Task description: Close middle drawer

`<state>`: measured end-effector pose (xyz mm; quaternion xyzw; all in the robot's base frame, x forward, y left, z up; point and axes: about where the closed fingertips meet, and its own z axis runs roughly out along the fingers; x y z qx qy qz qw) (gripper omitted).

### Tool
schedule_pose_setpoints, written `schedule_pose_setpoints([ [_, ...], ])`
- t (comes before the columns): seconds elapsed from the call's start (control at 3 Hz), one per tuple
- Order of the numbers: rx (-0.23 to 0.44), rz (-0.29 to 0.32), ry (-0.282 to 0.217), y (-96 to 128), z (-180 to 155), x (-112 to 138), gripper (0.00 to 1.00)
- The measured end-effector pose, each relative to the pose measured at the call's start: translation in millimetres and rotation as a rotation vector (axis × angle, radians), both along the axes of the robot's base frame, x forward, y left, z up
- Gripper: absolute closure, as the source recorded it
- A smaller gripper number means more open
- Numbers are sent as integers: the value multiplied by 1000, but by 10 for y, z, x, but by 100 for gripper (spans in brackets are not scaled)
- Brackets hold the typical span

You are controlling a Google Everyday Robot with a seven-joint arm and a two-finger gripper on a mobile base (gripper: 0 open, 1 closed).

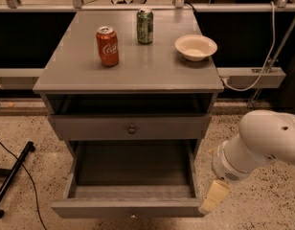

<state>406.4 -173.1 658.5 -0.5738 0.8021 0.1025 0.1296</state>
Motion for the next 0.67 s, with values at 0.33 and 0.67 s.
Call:
schedule_pose_setpoints([
  [0.33, 33, 13, 14, -67, -306, -18, 0],
  [0.67, 77, 38, 29, -124, -666, -137, 14],
])
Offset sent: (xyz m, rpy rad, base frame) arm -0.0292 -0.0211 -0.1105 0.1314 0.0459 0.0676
